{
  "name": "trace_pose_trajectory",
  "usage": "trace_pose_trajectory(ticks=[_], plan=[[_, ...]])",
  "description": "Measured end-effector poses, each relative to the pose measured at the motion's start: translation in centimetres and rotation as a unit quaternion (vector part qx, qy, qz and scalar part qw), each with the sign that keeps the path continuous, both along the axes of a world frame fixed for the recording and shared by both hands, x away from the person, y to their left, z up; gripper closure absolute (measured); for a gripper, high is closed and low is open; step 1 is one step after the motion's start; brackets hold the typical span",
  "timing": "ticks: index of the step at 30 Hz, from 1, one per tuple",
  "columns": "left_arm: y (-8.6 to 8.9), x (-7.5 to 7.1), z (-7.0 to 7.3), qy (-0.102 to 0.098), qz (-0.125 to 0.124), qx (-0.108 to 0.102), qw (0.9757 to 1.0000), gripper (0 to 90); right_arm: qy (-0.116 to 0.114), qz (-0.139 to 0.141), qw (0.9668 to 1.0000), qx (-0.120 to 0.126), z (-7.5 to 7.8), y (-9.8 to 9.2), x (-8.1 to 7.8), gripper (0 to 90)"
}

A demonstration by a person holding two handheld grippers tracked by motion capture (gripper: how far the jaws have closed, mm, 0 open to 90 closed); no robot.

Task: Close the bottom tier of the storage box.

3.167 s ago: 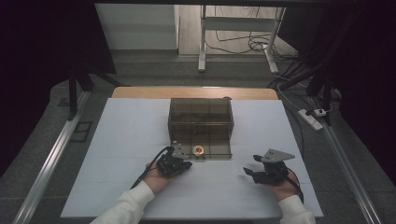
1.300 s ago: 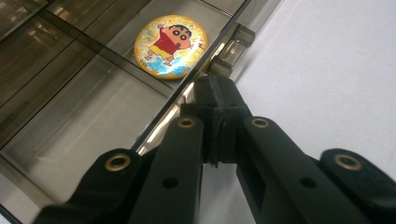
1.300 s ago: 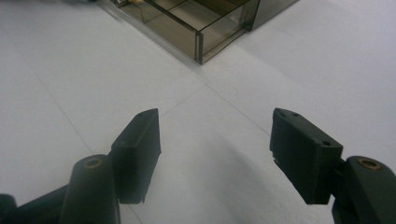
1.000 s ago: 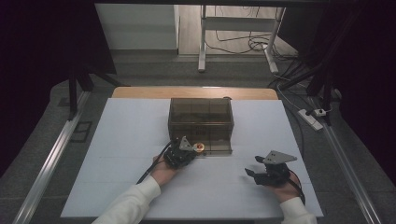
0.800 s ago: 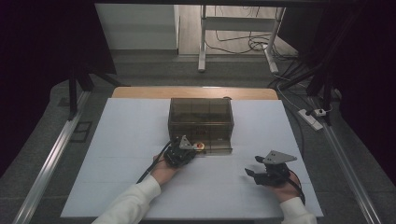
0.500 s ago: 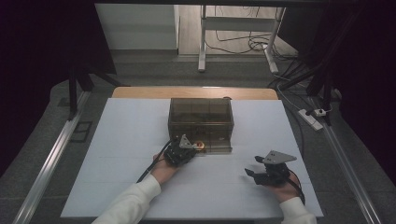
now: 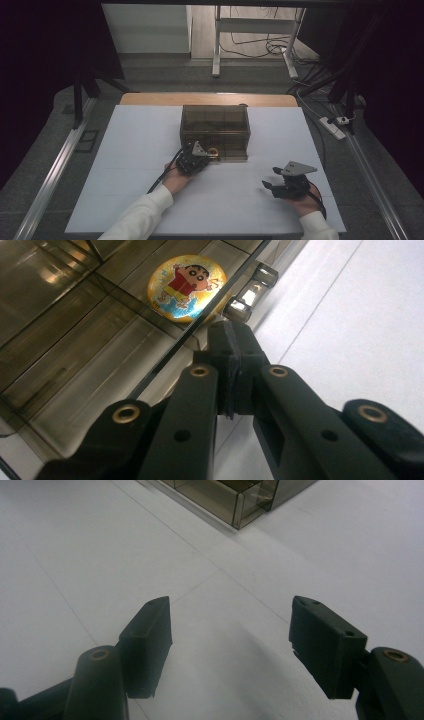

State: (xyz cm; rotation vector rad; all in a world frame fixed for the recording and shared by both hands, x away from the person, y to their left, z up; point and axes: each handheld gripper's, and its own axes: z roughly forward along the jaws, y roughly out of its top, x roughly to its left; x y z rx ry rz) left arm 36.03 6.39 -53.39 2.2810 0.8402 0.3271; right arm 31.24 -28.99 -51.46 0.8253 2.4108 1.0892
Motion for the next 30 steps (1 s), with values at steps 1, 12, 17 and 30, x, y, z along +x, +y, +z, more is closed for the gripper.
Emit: trace_pose_trajectory(ticks=[1,12,17,30], plan=[[0.0,0.1,0.0,0.001,0.0,0.0,1.0,88.7,0.0,0.0,1.0,0.001,0.0,0.0,0.0,33.9],[0.1,0.9,0.0,0.0,0.008,-0.002,1.0,88.7,0.001,0.0,1.0,-0.001,0.0,0.0,0.0,33.8],[0.3,1.3,-0.1,0.005,0.012,-0.009,0.9999,88.7,0.0,0.0,1.0,-0.002,0.0,0.0,0.0,33.8],[0.3,2.1,-0.2,0.003,0.018,-0.011,0.9998,88.6,0.0,-0.001,1.0,-0.002,0.0,0.0,0.0,33.5]])
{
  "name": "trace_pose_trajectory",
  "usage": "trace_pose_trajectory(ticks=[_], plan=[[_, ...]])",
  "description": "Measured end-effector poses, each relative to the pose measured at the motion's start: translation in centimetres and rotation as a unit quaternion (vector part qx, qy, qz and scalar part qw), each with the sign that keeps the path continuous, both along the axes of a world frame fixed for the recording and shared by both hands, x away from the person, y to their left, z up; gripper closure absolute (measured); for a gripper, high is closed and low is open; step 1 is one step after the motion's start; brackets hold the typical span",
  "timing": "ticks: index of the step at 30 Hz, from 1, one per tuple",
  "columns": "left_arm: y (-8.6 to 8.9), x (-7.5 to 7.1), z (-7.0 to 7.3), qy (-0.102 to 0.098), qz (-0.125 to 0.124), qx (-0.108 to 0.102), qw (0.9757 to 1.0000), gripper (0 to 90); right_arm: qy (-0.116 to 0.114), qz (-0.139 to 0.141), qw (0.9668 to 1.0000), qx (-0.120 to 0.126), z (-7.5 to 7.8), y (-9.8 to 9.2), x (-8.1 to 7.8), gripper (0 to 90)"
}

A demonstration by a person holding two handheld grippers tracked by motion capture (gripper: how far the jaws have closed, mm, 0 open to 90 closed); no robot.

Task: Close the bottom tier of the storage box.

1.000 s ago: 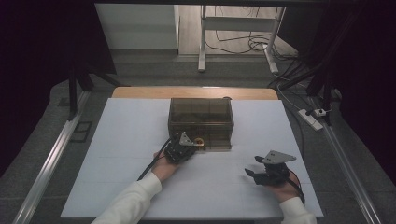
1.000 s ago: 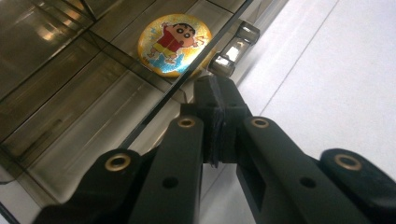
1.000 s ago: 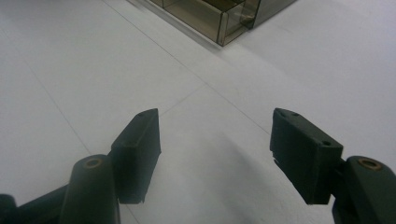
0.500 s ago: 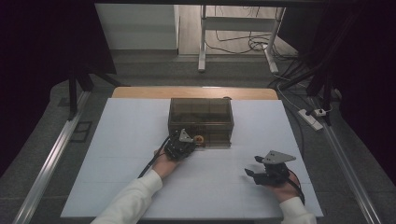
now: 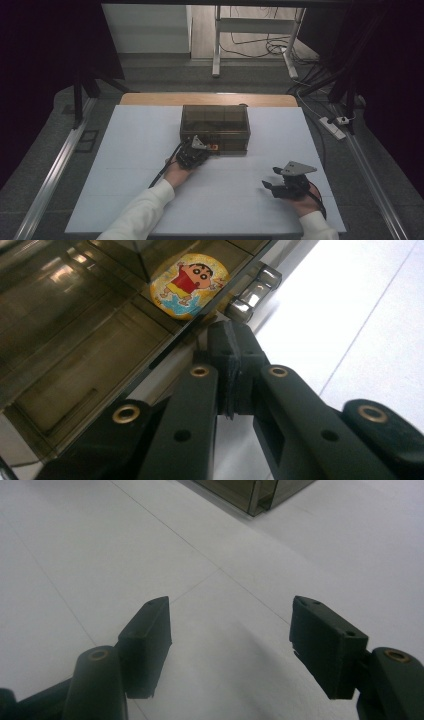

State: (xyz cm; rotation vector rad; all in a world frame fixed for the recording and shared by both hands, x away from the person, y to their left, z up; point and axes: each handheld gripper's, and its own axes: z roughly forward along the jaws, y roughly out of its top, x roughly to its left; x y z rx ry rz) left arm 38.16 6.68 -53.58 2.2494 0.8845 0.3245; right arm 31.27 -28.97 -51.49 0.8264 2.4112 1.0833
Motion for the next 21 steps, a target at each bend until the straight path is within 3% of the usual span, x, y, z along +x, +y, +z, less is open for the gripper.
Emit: trace_pose_trajectory(ticks=[21], plan=[[0.1,1.2,-0.1,-0.004,0.008,-0.002,1.0,88.6,0.001,-0.001,1.0,0.002,0.0,-0.1,0.0,33.4]])
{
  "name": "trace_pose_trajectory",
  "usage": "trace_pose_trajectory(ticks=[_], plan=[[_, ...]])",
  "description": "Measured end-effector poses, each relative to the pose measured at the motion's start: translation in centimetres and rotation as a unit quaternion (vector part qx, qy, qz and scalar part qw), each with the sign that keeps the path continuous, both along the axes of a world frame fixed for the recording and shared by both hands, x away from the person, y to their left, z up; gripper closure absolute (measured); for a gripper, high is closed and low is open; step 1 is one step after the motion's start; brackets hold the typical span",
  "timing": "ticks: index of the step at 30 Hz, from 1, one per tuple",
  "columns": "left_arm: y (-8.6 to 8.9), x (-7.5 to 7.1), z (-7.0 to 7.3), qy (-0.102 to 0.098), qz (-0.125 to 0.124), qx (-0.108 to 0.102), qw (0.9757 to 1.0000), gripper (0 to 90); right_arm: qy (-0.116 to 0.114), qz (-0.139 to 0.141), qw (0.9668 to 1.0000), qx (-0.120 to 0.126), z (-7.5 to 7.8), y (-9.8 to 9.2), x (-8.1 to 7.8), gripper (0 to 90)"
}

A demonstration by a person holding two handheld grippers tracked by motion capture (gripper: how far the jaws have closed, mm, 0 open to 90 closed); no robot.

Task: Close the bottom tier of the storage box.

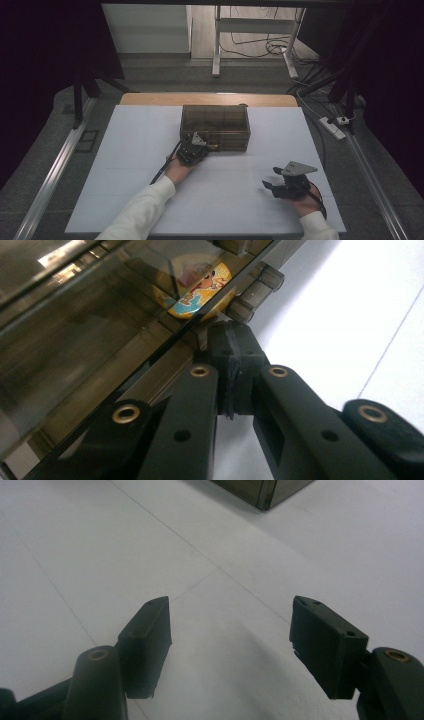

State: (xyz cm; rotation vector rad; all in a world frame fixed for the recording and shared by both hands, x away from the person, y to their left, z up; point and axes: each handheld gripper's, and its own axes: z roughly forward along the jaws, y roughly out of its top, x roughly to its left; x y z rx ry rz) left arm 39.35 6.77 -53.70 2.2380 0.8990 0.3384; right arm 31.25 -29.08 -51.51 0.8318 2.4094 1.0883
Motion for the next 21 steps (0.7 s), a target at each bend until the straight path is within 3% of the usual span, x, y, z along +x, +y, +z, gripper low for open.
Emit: trace_pose_trajectory(ticks=[13,21], plan=[[0.14,0.6,0.2,0.0,0.001,-0.009,1.0,88.7,0.001,0.004,1.0,0.005,0.01,-0.01,-0.09,33.3],[0.1,0.13,0.43,0.004,-0.002,-0.004,1.0,88.6,-0.002,0.002,1.0,0.009,-0.02,-0.08,-0.12,33.3]])
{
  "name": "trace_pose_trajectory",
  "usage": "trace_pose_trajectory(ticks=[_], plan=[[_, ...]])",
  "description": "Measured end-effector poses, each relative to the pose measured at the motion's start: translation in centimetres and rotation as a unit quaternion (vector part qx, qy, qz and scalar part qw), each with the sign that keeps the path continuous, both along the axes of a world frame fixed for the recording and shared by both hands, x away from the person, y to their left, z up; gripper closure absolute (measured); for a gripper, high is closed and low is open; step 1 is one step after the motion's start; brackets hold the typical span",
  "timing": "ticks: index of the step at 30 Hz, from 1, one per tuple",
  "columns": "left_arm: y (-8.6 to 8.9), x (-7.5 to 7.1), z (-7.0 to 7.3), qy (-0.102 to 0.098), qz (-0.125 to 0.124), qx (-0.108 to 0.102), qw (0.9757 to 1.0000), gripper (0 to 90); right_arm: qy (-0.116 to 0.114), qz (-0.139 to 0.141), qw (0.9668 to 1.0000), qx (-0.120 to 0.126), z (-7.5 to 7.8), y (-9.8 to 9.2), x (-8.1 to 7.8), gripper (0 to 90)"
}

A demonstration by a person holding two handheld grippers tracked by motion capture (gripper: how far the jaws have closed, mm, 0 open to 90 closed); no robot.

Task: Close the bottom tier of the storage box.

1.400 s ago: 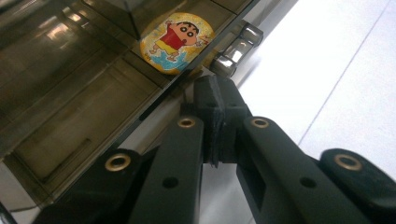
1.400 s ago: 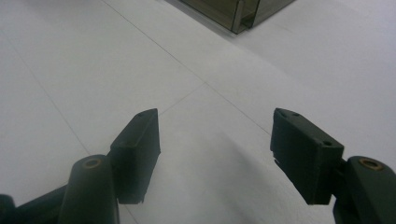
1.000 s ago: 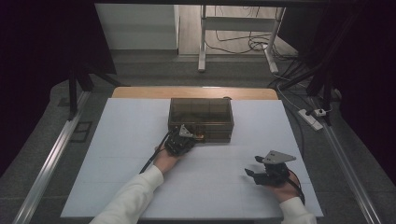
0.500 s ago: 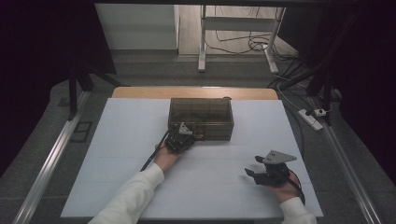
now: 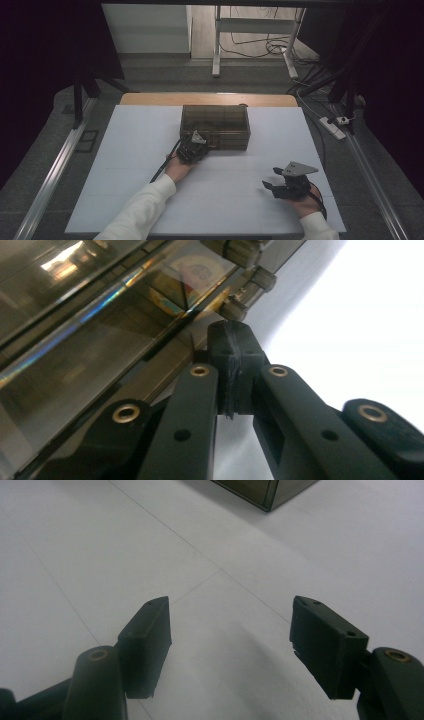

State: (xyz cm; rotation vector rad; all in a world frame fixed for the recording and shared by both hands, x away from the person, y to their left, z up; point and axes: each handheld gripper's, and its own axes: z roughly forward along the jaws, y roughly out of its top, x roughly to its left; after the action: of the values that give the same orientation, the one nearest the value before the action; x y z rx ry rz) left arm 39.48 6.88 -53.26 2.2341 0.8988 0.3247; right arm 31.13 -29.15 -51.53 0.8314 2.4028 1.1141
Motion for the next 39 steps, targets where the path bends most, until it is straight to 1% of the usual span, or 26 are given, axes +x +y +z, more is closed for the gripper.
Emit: trace_pose_trajectory(ticks=[2,11,15,23,26,27,28,29,33,39], plan=[[0.2,-0.3,0.3,-0.003,-0.001,0.001,1.0,88.6,0.0,0.002,1.0,0.0,0.0,0.0,0.0,33.4],[1.6,-2.2,1.4,-0.008,-0.003,-0.014,0.9999,88.6,0.0,0.003,1.0,0.002,0.0,0.1,0.4,33.4],[2.7,-3.4,1.9,-0.009,-0.001,-0.023,0.9997,88.6,0.0,0.007,1.0,0.0,-0.1,0.4,0.8,33.4],[4.2,-6.0,2.5,-0.011,-0.006,-0.027,0.9995,87.8,0.002,0.008,1.0,0.0,-0.1,0.5,1.0,33.4],[4.8,-7.1,2.6,-0.01,-0.002,-0.031,0.9995,75.1,-0.001,0.007,1.0,0.004,0.1,0.4,0.9,33.5],[5.0,-7.5,2.7,-0.013,0.0,-0.033,0.9994,72.9,-0.001,0.007,1.0,0.004,0.1,0.4,0.9,33.4],[5.3,-8.0,2.8,-0.014,0.001,-0.035,0.9993,68.8,-0.001,0.007,1.0,0.004,0.1,0.4,0.9,33.4],[5.5,-8.2,2.9,-0.013,0.002,-0.037,0.9992,62.6,0.001,0.008,1.0,0.003,0.1,0.4,0.9,33.4],[6.4,-9.4,3.1,-0.012,0.01,-0.047,0.9988,47.5,0.002,0.008,1.0,0.004,0.0,0.4,1.0,33.4],[8.4,-11.0,3.3,-0.015,0.022,-0.06,0.9979,37.0,0.002,0.006,1.0,0.006,0.1,0.3,0.9,33.3]])
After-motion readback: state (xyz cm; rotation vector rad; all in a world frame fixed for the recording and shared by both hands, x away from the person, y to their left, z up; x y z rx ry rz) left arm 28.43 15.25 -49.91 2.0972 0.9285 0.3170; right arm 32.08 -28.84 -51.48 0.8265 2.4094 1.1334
